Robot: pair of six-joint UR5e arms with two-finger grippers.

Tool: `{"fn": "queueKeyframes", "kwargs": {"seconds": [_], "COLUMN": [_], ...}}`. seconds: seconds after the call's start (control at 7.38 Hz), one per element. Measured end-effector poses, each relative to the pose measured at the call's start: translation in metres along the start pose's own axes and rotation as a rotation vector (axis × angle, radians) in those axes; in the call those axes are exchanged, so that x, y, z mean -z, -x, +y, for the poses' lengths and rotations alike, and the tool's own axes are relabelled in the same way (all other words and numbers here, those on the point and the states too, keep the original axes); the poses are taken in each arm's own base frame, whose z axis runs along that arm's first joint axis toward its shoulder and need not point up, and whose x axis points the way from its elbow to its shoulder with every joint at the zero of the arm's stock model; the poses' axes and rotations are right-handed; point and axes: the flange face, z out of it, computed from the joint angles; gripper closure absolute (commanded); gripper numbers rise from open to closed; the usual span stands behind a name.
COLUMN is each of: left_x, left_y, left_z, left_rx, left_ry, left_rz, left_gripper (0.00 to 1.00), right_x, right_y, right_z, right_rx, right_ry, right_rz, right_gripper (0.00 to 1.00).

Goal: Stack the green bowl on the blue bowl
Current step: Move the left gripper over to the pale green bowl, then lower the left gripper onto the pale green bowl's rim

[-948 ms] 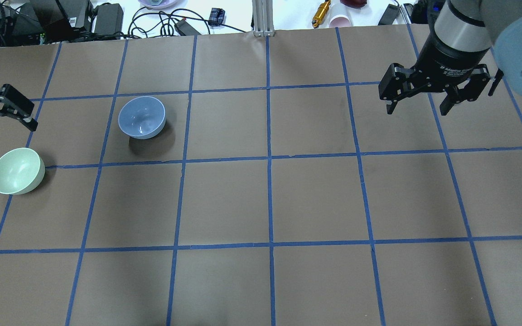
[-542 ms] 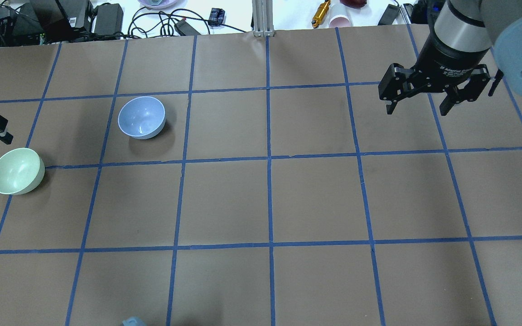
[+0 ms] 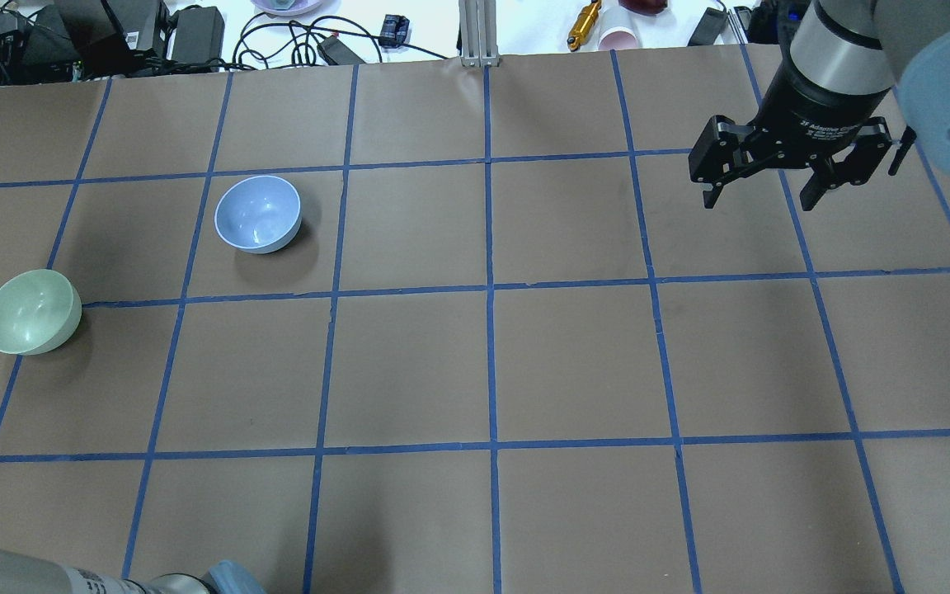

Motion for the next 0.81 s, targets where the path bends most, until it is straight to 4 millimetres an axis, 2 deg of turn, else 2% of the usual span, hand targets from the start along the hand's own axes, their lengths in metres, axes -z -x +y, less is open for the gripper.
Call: {"fn": "queueKeyframes", "kwargs": {"seconds": [0.41, 0.81], "left_x": [-0.041, -0.078], "left_y": [0.038, 0.051], "left_z": [0.005, 0.001], "left_rx": [-0.036, -0.112], "left_ry": [-0.036, -0.042], "left_rz": [0.049, 0.062], "left_gripper": [0.00, 0.00], "right_x": [0.000, 0.000], "right_y": [0.000, 0.000], "right_z": [0.000, 0.000], "right_rx": [0.000, 0.000], "right_ry": [0.000, 0.000], "right_rz": [0.000, 0.000], "right_gripper": [0.00, 0.00]}}
